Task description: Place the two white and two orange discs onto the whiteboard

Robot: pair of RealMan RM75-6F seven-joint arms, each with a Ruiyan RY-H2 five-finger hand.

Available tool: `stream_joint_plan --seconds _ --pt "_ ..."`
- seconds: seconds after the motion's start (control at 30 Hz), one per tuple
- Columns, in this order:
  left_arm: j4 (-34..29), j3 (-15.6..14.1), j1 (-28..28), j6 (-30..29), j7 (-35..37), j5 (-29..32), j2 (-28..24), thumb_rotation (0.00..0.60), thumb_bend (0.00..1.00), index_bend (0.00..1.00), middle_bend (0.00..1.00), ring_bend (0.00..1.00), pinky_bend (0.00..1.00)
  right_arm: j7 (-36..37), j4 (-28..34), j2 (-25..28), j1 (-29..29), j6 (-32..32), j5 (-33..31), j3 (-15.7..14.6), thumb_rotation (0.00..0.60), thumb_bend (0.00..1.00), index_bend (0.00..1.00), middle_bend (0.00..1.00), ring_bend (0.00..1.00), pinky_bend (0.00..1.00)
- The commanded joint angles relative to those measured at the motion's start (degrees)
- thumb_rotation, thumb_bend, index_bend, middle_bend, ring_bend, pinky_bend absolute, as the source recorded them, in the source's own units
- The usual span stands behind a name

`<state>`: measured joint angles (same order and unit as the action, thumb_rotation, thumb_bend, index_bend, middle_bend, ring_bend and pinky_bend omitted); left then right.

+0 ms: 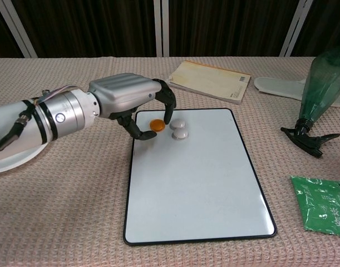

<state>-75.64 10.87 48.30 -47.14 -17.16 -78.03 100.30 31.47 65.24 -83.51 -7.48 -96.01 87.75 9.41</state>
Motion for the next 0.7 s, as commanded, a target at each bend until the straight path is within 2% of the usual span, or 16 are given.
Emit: stream_joint_plan --seconds 0.03,0.33,0.7 --pt "3.55 1.07 2.19 1.93 1.51 1.45 2.28 0.600 0.31 0.51 0.20 0.09 0.17 0.01 -0.16 -0.15 -0.13 0.29 -0.10 0.00 0.600 0.59 0.08 0.01 0.00 0.00" --pt "8.76 0.66 4.23 3.82 3.09 3.09 4.58 0.600 0.31 0.51 0.19 0.08 0.17 0.05 -0.18 0.09 -0.18 0.75 -0.31 0.02 0.600 0.59 0.08 0.01 0.00 0.00" --pt "9.38 -0.85 4.62 2.99 3.46 2.69 4.45 0.600 0.32 0.51 0.19 0.08 0.17 -0.16 0.13 0.25 -0.25 0.79 -0.14 0.00 0.600 0.59 0.08 0.01 0.00 0.00"
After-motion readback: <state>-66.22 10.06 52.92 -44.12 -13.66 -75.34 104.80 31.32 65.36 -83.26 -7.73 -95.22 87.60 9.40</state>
